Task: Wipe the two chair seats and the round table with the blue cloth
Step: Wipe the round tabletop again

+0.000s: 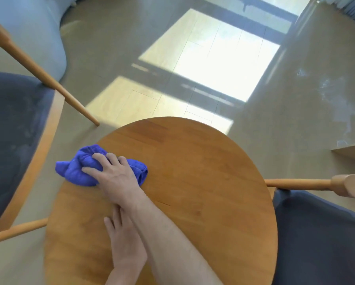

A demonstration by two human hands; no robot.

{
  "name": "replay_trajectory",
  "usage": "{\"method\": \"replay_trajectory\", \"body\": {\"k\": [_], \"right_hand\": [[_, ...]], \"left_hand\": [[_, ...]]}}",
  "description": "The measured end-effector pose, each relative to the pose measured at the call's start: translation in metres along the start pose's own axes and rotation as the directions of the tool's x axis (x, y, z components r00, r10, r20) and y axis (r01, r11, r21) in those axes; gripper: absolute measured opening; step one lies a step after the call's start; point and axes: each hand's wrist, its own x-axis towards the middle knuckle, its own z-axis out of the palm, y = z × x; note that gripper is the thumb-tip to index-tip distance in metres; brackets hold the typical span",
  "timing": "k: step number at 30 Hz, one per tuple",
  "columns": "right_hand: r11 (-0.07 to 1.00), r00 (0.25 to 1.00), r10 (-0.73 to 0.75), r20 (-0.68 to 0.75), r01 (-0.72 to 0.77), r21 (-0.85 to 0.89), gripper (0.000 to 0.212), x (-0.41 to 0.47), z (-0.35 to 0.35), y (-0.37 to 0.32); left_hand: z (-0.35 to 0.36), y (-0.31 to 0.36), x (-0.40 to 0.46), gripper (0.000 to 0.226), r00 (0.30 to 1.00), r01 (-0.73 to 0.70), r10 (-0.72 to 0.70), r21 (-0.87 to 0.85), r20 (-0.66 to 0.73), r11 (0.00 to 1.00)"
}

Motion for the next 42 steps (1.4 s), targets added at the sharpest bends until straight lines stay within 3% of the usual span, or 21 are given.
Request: {"method": "replay_trajectory", "body": {"k": [4,9,12,17,19,21,26,29,32,34,36,40,42], "right_hand": [[0.982,0.977,0.182,-0.113,-0.174,0.076,0.046,-0.007,-0.023,0.056],[0.843,0.822,0.535,-0.195,-0.535,0.058,0.047,-0.053,-0.075,0.158],[0.682,0.653,0.715,-0.249,-0.73,0.045,0.048,-0.097,-0.094,0.197],[0.263,0.211,0.936,-0.281,-0.951,0.162,0.049,-0.156,-0.101,0.218],[0.182,0.12,0.951,-0.285,-0.962,0.205,0.049,-0.164,-0.1,0.215],[0.167,0.096,0.95,-0.296,-0.96,0.225,0.049,-0.161,-0.098,0.212],[0.234,0.166,0.934,-0.316,-0.953,0.192,0.05,-0.137,-0.094,0.207],[0.321,0.267,0.915,-0.303,-0.936,0.145,0.051,-0.106,-0.094,0.198],[0.499,0.461,0.841,-0.283,-0.863,0.077,0.05,-0.063,-0.081,0.165],[0.667,0.638,0.726,-0.257,-0.744,0.038,0.049,-0.041,-0.065,0.127],[0.78,0.76,0.617,-0.204,-0.626,0.028,0.048,-0.032,-0.053,0.099],[0.832,0.83,0.534,-0.158,-0.55,-0.077,0.048,-0.037,-0.058,0.105],[0.8,0.805,0.575,-0.145,-0.59,-0.109,0.049,-0.044,-0.065,0.116]], "left_hand": [[-0.005,0.0,-0.002,0.078,1.0,0.025,-0.025,-0.027,0.009,0.999],[-0.004,0.002,-0.004,0.087,0.998,0.027,-0.024,-0.056,0.053,0.998],[-0.005,0.002,-0.004,0.088,0.998,0.032,-0.029,-0.051,0.057,0.998],[-0.003,0.003,-0.003,0.09,0.998,0.039,-0.038,-0.031,0.053,0.999],[-0.002,0.002,-0.003,0.087,1.0,0.023,-0.023,-0.022,0.014,0.999],[-0.002,0.003,-0.004,0.079,1.0,0.018,-0.018,-0.014,-0.021,1.0],[-0.007,0.005,-0.003,0.078,1.0,0.027,-0.027,-0.029,0.004,0.999],[-0.007,0.005,-0.003,0.082,1.0,0.004,-0.006,-0.057,-0.026,0.998],[-0.006,0.005,-0.003,0.092,1.0,-0.009,0.008,-0.054,-0.017,0.999],[-0.008,0.005,-0.001,0.095,1.0,-0.002,0.004,-0.06,0.017,0.998],[-0.009,0.005,0.0,0.096,0.999,0.011,-0.008,-0.066,0.048,0.998],[-0.011,0.005,0.002,0.098,0.995,0.036,-0.031,-0.057,0.093,0.998],[-0.012,0.006,0.002,0.098,0.994,0.037,-0.031,-0.054,0.102,0.998]]}}
